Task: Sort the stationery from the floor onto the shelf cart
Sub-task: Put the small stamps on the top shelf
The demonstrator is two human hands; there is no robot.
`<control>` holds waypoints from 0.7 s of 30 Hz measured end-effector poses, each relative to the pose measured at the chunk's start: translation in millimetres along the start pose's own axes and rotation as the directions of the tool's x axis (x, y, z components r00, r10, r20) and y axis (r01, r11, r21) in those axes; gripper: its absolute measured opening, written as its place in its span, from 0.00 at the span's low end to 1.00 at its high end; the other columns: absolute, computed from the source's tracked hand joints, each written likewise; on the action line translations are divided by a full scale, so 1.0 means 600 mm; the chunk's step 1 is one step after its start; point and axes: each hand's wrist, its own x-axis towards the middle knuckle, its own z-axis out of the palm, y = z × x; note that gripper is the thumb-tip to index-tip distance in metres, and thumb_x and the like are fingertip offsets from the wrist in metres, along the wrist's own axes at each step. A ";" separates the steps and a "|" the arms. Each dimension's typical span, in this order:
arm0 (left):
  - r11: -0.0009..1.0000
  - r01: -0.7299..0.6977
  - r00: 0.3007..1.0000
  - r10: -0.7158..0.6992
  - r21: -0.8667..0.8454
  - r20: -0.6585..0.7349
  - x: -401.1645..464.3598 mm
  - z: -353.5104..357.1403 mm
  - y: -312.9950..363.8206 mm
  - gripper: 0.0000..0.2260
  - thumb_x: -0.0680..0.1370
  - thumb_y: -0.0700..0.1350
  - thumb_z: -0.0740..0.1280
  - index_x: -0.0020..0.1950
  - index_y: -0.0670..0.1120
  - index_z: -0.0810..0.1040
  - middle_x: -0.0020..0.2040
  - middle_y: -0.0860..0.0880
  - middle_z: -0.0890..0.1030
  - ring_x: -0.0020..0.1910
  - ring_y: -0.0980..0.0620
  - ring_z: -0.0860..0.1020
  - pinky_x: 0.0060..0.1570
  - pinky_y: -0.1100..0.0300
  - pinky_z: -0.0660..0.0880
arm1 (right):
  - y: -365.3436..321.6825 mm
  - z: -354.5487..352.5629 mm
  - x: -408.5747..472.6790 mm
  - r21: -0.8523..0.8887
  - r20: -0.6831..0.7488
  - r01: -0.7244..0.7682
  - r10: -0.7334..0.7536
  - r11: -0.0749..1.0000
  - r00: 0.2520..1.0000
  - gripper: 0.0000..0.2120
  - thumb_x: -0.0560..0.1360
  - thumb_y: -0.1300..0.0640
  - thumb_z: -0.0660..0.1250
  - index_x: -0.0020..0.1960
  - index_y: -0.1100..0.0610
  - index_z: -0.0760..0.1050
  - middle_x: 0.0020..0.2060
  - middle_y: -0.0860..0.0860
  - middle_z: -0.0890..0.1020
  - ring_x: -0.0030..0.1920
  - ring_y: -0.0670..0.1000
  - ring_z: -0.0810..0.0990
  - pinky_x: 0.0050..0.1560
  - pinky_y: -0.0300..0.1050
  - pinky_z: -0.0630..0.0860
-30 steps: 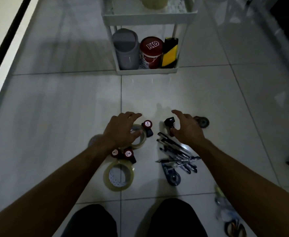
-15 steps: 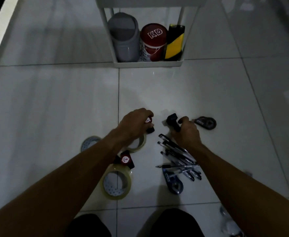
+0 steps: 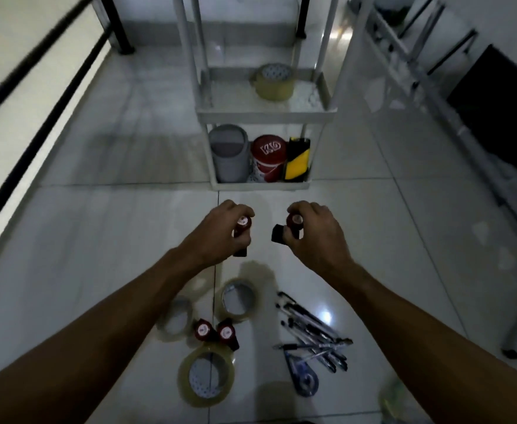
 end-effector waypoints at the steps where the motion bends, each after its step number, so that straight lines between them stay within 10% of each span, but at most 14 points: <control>1: 1.000 -0.018 0.999 0.018 0.010 -0.032 0.010 -0.029 0.013 0.16 0.74 0.42 0.69 0.62 0.45 0.77 0.52 0.47 0.77 0.49 0.50 0.76 0.48 0.61 0.71 | -0.017 -0.025 0.018 -0.014 -0.018 0.048 -0.048 0.999 0.999 0.17 0.71 0.55 0.72 0.58 0.57 0.75 0.50 0.54 0.80 0.51 0.55 0.76 0.45 0.45 0.73; 21: 0.891 -0.292 0.798 0.428 0.348 -0.425 0.232 -0.825 0.412 0.16 0.74 0.50 0.72 0.58 0.43 0.82 0.46 0.45 0.81 0.39 0.56 0.75 0.39 0.67 0.68 | -0.439 -0.707 0.464 0.003 -0.370 0.437 -0.405 0.899 0.836 0.16 0.70 0.54 0.72 0.57 0.54 0.76 0.49 0.51 0.80 0.45 0.47 0.77 0.43 0.31 0.71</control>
